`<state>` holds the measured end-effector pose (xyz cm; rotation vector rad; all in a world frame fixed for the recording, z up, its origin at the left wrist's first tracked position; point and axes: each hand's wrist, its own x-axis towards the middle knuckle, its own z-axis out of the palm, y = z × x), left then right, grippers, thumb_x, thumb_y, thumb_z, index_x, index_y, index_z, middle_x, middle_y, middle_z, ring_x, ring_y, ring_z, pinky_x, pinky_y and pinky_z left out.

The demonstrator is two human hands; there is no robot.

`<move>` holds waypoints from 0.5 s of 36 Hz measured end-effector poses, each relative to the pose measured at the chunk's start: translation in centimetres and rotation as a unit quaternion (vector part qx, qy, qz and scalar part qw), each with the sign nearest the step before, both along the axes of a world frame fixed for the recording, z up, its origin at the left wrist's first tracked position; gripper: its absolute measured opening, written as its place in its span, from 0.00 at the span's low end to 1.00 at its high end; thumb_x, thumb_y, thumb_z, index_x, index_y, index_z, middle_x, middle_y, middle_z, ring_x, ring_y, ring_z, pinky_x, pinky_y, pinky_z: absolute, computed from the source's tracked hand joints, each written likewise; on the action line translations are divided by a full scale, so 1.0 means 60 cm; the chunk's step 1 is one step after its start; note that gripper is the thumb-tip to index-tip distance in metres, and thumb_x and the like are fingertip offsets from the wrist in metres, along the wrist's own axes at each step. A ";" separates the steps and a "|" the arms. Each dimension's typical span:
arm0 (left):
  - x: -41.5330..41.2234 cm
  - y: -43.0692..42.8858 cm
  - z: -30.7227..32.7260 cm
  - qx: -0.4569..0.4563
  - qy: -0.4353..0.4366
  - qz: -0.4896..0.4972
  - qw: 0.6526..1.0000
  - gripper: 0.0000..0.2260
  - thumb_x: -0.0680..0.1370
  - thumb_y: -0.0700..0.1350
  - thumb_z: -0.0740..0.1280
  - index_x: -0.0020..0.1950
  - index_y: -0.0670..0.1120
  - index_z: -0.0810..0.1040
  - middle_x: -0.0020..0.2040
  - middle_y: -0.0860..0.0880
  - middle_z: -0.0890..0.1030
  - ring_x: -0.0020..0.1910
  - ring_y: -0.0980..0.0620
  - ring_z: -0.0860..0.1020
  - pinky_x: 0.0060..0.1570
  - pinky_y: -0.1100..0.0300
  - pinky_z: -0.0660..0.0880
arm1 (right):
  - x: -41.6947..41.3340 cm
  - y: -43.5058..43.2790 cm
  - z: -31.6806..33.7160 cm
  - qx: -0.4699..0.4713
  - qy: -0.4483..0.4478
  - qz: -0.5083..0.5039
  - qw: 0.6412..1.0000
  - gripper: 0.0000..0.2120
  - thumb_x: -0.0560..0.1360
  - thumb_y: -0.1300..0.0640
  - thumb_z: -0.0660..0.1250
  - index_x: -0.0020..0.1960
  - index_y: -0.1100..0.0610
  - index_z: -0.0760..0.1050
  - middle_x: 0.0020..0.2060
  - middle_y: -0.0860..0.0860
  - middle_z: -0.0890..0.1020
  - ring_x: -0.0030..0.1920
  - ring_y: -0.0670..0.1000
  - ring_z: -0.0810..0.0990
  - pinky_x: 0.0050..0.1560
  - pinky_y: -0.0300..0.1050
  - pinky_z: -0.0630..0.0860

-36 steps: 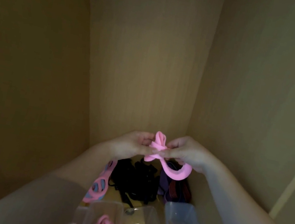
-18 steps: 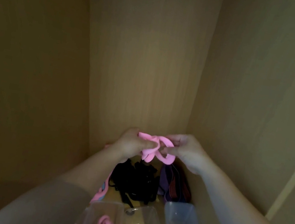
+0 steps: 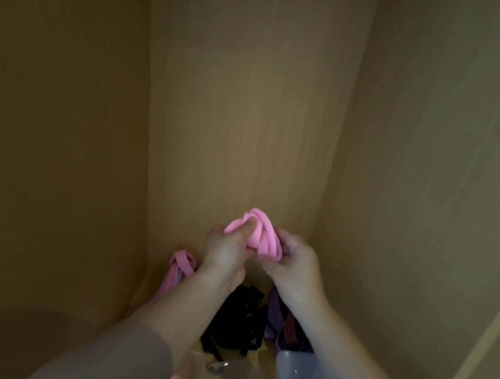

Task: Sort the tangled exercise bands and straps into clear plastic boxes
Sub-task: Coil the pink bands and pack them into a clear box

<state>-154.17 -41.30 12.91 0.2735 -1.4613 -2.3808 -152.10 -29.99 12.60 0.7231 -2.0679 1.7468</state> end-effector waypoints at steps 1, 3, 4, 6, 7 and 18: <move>-0.003 0.003 0.001 0.028 0.000 -0.002 1.000 0.08 0.78 0.38 0.67 0.40 0.40 0.81 0.37 0.44 0.81 0.34 0.54 0.82 0.40 0.57 0.79 | 0.001 -0.003 -0.001 0.018 0.032 -0.032 0.999 0.18 0.67 0.67 0.72 0.52 0.49 0.82 0.39 0.44 0.81 0.42 0.38 0.79 0.44 0.33 0.72; -0.009 0.007 0.002 0.080 -0.004 -0.011 0.997 0.05 0.79 0.38 0.66 0.46 0.38 0.79 0.43 0.43 0.81 0.37 0.54 0.81 0.39 0.58 0.79 | 0.001 -0.005 -0.006 0.051 0.078 -0.084 0.992 0.21 0.67 0.71 0.70 0.54 0.51 0.82 0.37 0.40 0.77 0.42 0.35 0.76 0.43 0.28 0.68; -0.011 0.010 0.003 0.104 -0.004 -0.018 0.994 0.05 0.79 0.38 0.65 0.49 0.37 0.78 0.46 0.42 0.80 0.40 0.52 0.81 0.41 0.57 0.80 | 0.000 -0.005 -0.008 0.066 0.088 -0.100 0.989 0.22 0.68 0.71 0.70 0.55 0.50 0.81 0.39 0.41 0.76 0.43 0.35 0.75 0.43 0.27 0.67; -0.012 0.014 0.003 0.143 -0.003 -0.035 0.989 0.06 0.79 0.37 0.64 0.54 0.36 0.76 0.50 0.41 0.78 0.44 0.50 0.79 0.43 0.56 0.79 | -0.004 -0.002 -0.013 0.083 0.102 -0.117 0.984 0.22 0.69 0.71 0.68 0.57 0.50 0.80 0.41 0.43 0.75 0.44 0.37 0.75 0.43 0.26 0.67; -0.011 0.016 0.004 0.153 -0.003 -0.044 0.987 0.06 0.79 0.37 0.64 0.55 0.36 0.75 0.50 0.42 0.78 0.44 0.50 0.79 0.43 0.56 0.79 | -0.008 0.001 -0.014 0.090 0.112 -0.126 0.982 0.22 0.69 0.71 0.68 0.57 0.51 0.80 0.41 0.46 0.75 0.43 0.38 0.75 0.43 0.26 0.68; 0.014 -0.023 0.022 -0.123 -0.031 -0.171 0.977 0.14 0.76 0.43 0.69 0.60 0.39 0.76 0.52 0.42 0.83 0.49 0.47 0.82 0.54 0.50 0.77 | -0.038 0.048 0.002 0.182 0.219 -0.170 0.943 0.18 0.71 0.71 0.69 0.59 0.62 0.77 0.44 0.46 0.72 0.41 0.39 0.69 0.43 0.24 0.64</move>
